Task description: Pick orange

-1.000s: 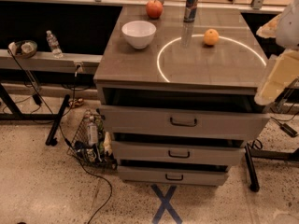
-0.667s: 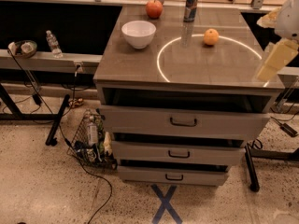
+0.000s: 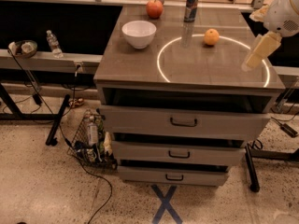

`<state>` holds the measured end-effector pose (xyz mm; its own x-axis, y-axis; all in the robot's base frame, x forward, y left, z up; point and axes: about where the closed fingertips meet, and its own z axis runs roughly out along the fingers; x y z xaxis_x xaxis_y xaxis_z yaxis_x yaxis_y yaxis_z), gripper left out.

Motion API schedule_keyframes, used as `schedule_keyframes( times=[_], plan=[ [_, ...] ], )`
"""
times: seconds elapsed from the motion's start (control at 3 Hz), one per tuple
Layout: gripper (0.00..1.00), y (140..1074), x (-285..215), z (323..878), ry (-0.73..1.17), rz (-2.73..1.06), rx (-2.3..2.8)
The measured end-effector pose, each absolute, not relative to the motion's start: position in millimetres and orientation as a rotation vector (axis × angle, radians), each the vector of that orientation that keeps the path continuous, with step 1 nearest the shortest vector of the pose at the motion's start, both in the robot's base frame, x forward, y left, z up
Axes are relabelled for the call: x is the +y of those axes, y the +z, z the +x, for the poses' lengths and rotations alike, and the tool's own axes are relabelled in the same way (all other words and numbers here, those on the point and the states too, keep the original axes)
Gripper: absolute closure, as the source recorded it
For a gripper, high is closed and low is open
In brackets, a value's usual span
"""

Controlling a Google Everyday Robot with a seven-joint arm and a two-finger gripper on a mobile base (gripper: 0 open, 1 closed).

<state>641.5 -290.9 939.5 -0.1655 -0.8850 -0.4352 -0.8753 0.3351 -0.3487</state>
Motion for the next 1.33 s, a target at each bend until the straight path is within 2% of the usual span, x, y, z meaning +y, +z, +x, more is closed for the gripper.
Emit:
schedule_keyframes(
  times=[0.33, 1.33],
  plan=[
    [0.0, 935, -289, 650, 0.004, -1.485, 2.038],
    [0.0, 897, -281, 796, 0.189, -1.009, 1.944]
  ],
)
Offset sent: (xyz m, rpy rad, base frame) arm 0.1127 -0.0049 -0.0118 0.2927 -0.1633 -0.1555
